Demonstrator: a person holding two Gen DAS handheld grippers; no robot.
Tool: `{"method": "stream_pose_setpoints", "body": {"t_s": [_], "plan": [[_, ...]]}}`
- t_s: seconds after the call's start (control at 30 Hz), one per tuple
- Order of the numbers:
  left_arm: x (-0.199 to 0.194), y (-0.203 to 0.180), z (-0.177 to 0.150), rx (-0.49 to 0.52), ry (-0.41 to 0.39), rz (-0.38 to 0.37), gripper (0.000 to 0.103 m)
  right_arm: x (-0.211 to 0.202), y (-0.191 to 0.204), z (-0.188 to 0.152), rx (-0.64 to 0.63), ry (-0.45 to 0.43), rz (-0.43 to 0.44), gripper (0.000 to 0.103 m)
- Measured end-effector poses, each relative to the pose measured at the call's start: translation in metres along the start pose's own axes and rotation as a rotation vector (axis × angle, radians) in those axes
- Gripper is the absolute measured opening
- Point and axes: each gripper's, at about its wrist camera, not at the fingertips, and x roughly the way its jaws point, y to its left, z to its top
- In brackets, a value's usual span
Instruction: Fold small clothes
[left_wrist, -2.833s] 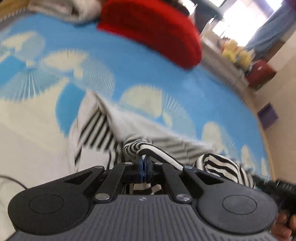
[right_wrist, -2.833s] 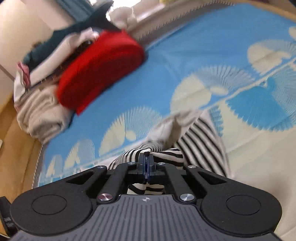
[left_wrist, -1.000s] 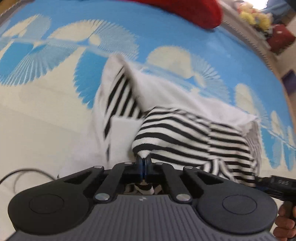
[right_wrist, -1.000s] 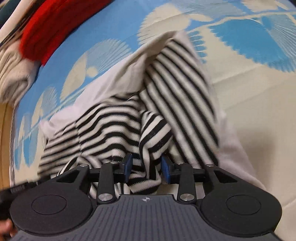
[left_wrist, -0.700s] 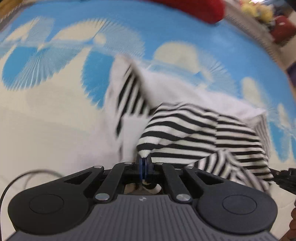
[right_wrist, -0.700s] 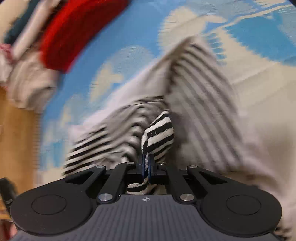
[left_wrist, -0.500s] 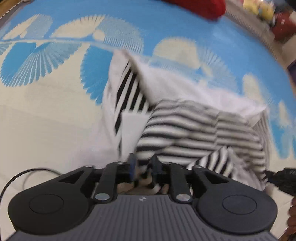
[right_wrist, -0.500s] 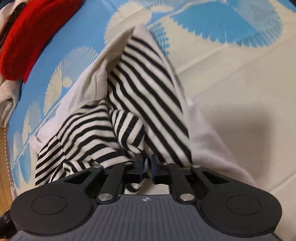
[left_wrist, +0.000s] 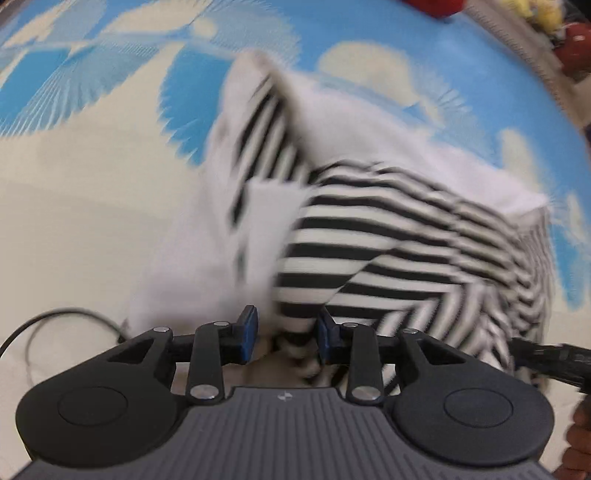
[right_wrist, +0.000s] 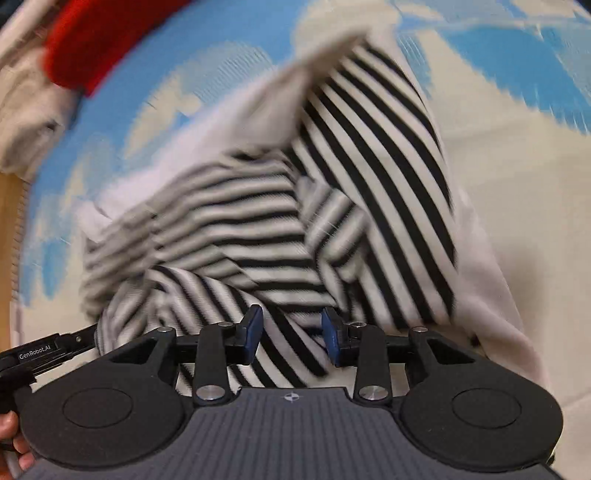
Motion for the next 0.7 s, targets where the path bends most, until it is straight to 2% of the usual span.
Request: {"method": "stream_pose_setpoints", "body": {"t_s": [0.07,0.13,0.2,0.23,0.33,0.4,0.43,0.5,0.57,0.6,0.7], "plan": [[-0.006,0.001,0.002,0.003,-0.016,-0.015,0.037,-0.008,0.003,0.002,-0.006,-0.024,0.002,0.036],[-0.021,-0.004,0.003,0.018,-0.071,-0.073,0.037,-0.021,0.011,0.003,-0.034,-0.095,0.040,0.037],[-0.032,-0.011,0.004,0.062,-0.120,-0.127,0.037,-0.029,0.016,0.001,-0.066,-0.117,0.086,0.038],[-0.031,-0.015,0.003,0.083,-0.121,-0.129,0.037,-0.027,0.016,0.000,-0.073,-0.103,0.087,0.038],[-0.007,-0.018,-0.004,0.117,-0.033,-0.042,0.037,-0.006,0.013,-0.005,-0.065,-0.024,-0.018,0.039],[0.004,-0.019,-0.010,0.157,0.003,-0.029,0.037,-0.003,0.009,-0.009,-0.071,-0.011,-0.043,0.038],[0.003,-0.020,-0.011,0.178,-0.008,-0.025,0.037,-0.007,0.010,-0.010,-0.074,-0.021,-0.045,0.038],[-0.015,-0.023,-0.012,0.198,-0.069,-0.020,0.037,-0.031,0.014,-0.012,-0.083,-0.096,-0.030,0.038],[-0.046,-0.020,-0.017,0.184,-0.162,-0.045,0.037,-0.068,0.018,-0.019,-0.088,-0.203,-0.012,0.038],[-0.063,-0.016,-0.022,0.173,-0.205,-0.068,0.037,-0.093,0.018,-0.026,-0.086,-0.269,0.001,0.038],[-0.115,-0.008,-0.039,0.163,-0.320,-0.106,0.037,-0.152,0.013,-0.051,-0.059,-0.393,0.043,0.038]]}}
